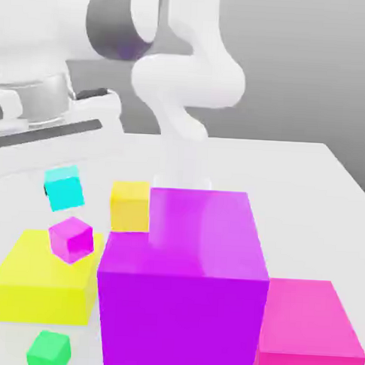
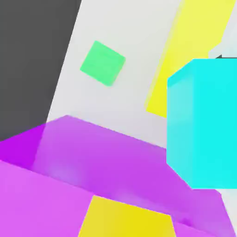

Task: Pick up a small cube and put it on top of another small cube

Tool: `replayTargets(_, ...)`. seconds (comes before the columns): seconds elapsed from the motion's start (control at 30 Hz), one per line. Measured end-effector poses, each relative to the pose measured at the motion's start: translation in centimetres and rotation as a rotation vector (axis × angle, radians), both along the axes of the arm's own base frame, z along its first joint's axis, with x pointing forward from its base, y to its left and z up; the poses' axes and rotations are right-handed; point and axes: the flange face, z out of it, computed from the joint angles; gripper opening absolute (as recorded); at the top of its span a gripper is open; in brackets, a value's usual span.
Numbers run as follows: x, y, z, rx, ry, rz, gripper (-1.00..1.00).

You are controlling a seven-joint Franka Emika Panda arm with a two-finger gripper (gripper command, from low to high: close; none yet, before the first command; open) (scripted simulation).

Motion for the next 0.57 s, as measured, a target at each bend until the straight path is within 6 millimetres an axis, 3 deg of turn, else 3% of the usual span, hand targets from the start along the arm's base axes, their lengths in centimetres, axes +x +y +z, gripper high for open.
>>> replayTargets(0.07,0.4,3.8,3.5,-0.05,0.001,0.046,-1.0)
replayTargets(0.1,0.4,5.0,3.9,-0.074,-0.001,0.062,-1.0)
replayTargets(0.2,0.5,6.0,1.0,-0.096,-0.003,0.075,-1.0)
replayTargets(0.23,0.4,6.1,-0.3,-0.098,-0.004,0.076,1.0)
replayTargets(0.43,0.4,6.1,-0.9,-0.101,-0.004,0.076,1.0)
replayTargets(0.5,0.5,6.1,0.5,-0.103,-0.004,0.077,1.0)
replayTargets(0.57,0.5,6.1,3.2,-0.104,-0.004,0.077,1.0)
